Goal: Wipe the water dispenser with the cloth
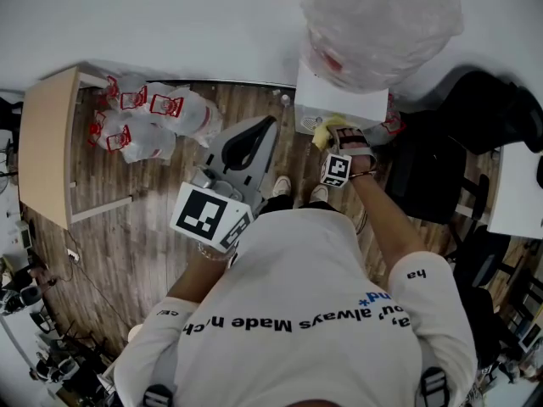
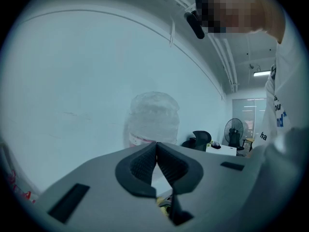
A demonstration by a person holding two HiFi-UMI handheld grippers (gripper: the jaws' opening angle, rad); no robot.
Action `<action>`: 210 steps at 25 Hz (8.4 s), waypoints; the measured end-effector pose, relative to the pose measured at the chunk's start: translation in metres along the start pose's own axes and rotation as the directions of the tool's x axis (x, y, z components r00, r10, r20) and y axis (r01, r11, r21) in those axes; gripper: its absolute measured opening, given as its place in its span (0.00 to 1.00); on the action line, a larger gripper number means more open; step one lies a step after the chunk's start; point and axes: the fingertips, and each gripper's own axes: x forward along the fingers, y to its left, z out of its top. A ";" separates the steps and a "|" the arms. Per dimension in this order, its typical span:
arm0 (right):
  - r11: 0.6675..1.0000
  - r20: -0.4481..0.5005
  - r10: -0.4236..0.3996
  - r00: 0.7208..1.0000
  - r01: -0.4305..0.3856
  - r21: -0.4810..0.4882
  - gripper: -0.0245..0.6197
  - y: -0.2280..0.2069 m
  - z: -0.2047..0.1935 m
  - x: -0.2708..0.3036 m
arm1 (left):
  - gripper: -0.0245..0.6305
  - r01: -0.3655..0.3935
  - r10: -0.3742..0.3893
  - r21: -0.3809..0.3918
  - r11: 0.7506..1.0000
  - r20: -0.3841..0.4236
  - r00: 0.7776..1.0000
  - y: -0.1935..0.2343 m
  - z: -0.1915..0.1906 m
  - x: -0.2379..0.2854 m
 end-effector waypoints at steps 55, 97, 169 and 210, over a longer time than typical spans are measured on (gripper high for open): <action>0.994 -0.014 0.033 0.999 -0.034 -0.103 0.13 -0.011 0.037 0.043 | 0.07 -0.040 0.040 -0.010 0.999 -0.010 0.999 0.037 0.003 -0.010; 0.990 -0.216 0.020 0.976 0.011 0.138 0.13 -0.003 -0.128 -0.001 | 0.07 0.085 -0.085 0.002 0.996 -0.009 0.996 -0.042 0.000 0.035; 0.886 -0.283 0.028 0.959 0.107 0.451 0.13 0.084 -0.190 0.088 | 0.07 0.098 -0.100 -0.028 0.995 -0.069 0.993 0.016 -0.145 0.088; 0.896 -0.288 0.090 0.953 0.049 0.442 0.13 0.164 -0.215 0.173 | 0.07 0.110 -0.112 -0.026 0.994 -0.144 0.983 0.029 -0.273 0.116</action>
